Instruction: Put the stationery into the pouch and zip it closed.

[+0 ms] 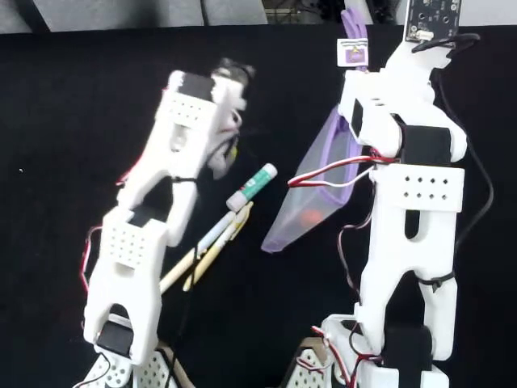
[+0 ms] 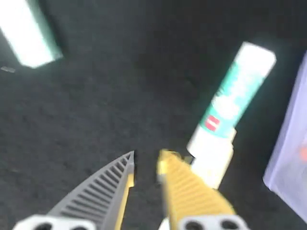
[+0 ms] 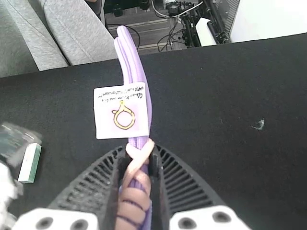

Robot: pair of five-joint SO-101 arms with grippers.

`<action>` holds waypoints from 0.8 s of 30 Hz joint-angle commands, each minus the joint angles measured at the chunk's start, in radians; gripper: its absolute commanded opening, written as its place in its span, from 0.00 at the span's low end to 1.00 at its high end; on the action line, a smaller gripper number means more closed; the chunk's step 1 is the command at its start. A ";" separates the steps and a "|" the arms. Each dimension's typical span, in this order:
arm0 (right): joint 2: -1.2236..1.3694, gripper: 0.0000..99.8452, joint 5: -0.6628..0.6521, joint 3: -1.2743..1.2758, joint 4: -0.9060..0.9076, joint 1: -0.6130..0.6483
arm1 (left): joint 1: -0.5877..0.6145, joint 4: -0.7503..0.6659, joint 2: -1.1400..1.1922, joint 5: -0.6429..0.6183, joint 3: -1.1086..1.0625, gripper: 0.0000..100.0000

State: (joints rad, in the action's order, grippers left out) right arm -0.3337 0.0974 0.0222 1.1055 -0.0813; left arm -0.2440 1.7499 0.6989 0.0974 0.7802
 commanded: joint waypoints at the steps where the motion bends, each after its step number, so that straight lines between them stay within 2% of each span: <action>1: -0.005 0.01 -0.011 -0.039 -0.006 -0.015 | -0.061 0.011 -0.043 0.008 -0.097 0.04; 5: -0.005 0.01 -0.012 -0.039 -0.008 -0.015 | -0.054 0.008 -0.184 0.002 -0.220 0.04; 10: -0.005 0.01 -0.012 -0.039 -0.009 -0.015 | -0.056 -0.031 -0.493 0.003 -0.424 0.05; 14: -0.005 0.01 -0.012 -0.041 -0.006 -0.015 | -0.048 -0.226 -0.697 0.011 -0.737 0.06; 19: -0.005 0.01 -0.012 -0.039 -0.006 -0.015 | 0.021 -0.546 -0.784 0.009 -1.084 0.22; 24: -0.005 0.01 -0.012 -0.038 -0.006 -0.015 | 0.048 -0.597 -0.792 0.048 -1.144 0.22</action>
State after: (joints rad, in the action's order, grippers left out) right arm -0.3337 0.0974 0.0222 1.1055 -0.0813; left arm -0.2133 1.1960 -0.0391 0.0990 -0.3353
